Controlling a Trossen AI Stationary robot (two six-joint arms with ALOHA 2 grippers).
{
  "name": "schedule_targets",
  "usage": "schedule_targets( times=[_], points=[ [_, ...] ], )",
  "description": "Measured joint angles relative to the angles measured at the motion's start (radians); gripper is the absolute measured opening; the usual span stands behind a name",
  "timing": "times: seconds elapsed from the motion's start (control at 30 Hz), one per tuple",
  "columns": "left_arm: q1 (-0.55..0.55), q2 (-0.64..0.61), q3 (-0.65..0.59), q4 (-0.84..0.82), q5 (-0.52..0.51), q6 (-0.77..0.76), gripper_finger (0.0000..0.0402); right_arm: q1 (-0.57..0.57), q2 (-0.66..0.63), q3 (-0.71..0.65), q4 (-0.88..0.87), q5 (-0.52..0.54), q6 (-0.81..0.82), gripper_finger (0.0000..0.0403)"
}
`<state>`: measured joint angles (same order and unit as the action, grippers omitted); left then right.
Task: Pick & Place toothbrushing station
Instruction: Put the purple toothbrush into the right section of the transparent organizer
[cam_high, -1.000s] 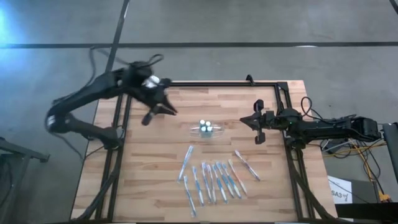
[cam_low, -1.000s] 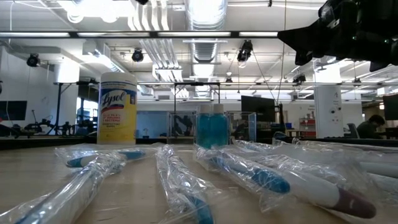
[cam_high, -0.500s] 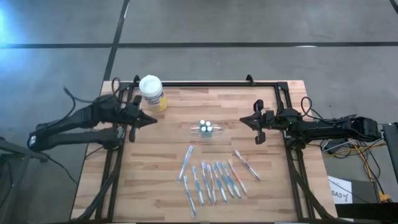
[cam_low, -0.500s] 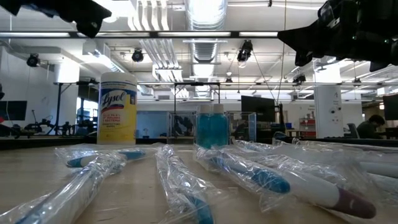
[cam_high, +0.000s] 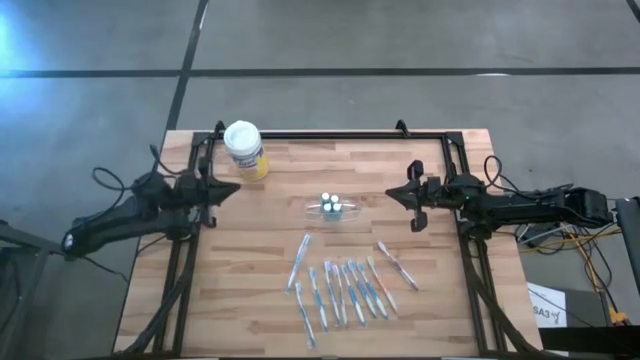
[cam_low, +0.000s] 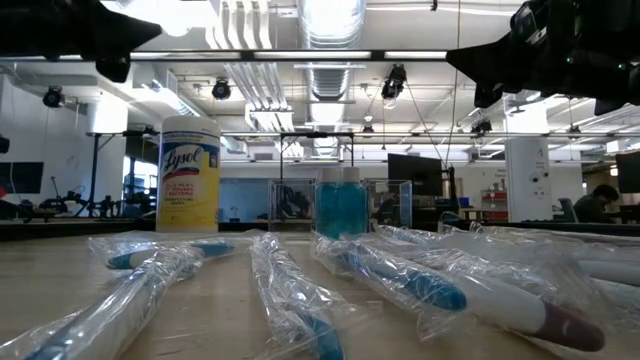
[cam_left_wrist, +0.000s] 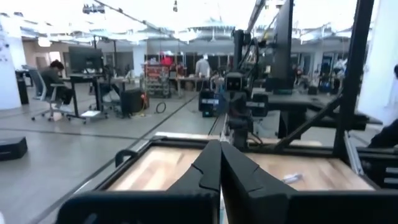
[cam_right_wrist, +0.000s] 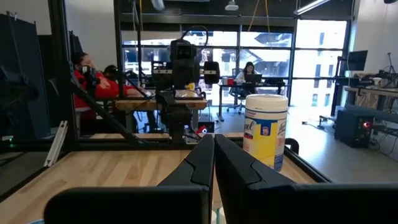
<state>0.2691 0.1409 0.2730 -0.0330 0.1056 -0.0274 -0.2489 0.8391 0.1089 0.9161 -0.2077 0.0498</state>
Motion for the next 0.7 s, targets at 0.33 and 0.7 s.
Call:
schedule_targets(
  times=[0.33,0.7],
  points=[
    [-0.002,-0.027,-0.141,0.132,0.050,-0.016,0.0001,-0.001,0.000,0.000,0.000,0.002,-0.003,0.0008],
    [-0.002,-0.029,-0.224,0.156,0.030,-0.026,0.0002,-0.001,0.000,0.000,-0.020,0.002,-0.006,0.0008]
  ],
)
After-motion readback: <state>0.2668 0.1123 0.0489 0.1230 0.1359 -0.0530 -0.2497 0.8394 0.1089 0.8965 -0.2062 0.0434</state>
